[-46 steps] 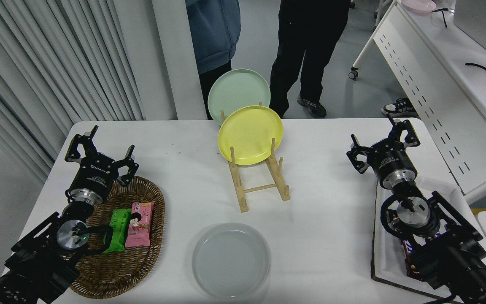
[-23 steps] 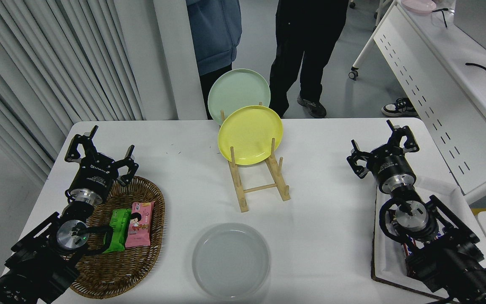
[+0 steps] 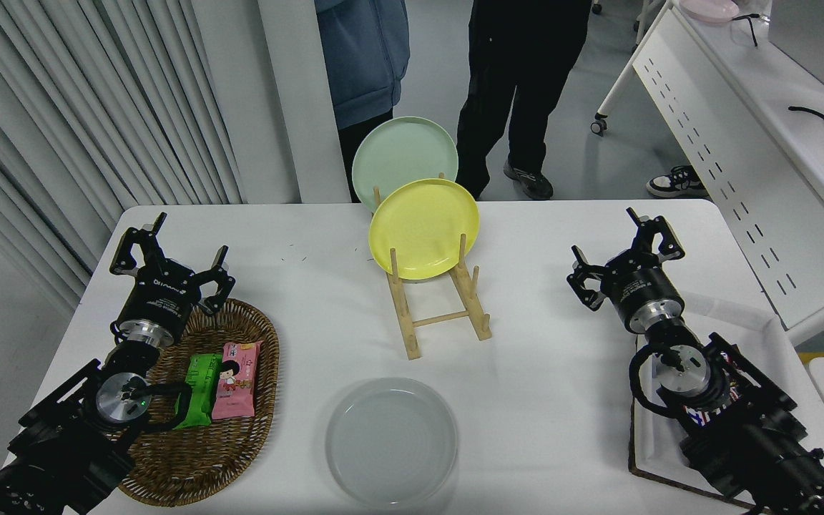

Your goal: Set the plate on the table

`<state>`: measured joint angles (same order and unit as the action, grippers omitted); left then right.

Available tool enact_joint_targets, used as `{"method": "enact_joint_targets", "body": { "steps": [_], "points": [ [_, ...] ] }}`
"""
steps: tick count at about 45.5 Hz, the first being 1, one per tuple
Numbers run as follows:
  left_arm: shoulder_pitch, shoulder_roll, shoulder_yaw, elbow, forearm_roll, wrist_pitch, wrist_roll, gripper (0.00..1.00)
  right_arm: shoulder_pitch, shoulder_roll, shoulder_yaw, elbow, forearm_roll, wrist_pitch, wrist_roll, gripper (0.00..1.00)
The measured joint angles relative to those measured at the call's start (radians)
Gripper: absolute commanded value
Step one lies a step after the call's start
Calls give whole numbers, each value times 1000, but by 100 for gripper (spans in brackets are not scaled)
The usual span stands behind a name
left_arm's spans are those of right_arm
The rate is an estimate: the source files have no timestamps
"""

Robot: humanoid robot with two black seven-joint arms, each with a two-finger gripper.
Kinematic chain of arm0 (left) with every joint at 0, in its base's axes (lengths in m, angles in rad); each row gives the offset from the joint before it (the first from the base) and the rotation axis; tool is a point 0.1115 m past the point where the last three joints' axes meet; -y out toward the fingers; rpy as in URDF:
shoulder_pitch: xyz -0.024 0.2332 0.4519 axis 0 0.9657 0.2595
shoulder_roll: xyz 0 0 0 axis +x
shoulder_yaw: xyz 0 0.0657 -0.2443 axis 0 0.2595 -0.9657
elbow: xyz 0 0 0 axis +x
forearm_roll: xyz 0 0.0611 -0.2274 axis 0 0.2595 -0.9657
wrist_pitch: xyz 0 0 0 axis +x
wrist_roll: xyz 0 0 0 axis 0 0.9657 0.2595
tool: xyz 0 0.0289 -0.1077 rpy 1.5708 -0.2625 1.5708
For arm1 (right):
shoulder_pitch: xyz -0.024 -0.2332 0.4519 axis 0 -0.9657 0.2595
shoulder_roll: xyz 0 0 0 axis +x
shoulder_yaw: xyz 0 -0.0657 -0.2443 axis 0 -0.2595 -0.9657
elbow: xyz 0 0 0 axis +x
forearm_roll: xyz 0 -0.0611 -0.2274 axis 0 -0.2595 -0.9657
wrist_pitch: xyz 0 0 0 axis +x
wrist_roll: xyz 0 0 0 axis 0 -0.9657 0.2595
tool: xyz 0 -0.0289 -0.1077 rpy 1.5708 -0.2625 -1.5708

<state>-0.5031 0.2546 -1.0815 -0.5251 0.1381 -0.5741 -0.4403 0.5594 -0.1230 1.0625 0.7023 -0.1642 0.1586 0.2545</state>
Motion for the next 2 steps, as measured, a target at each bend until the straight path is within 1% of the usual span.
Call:
{"method": "enact_joint_targets", "body": {
  "steps": [2],
  "points": [
    [0, 0, 0, 0, 0, 0, 0, 100, 2, 0, -3, 0, 0, 0, 0, 100]
  ]
}}
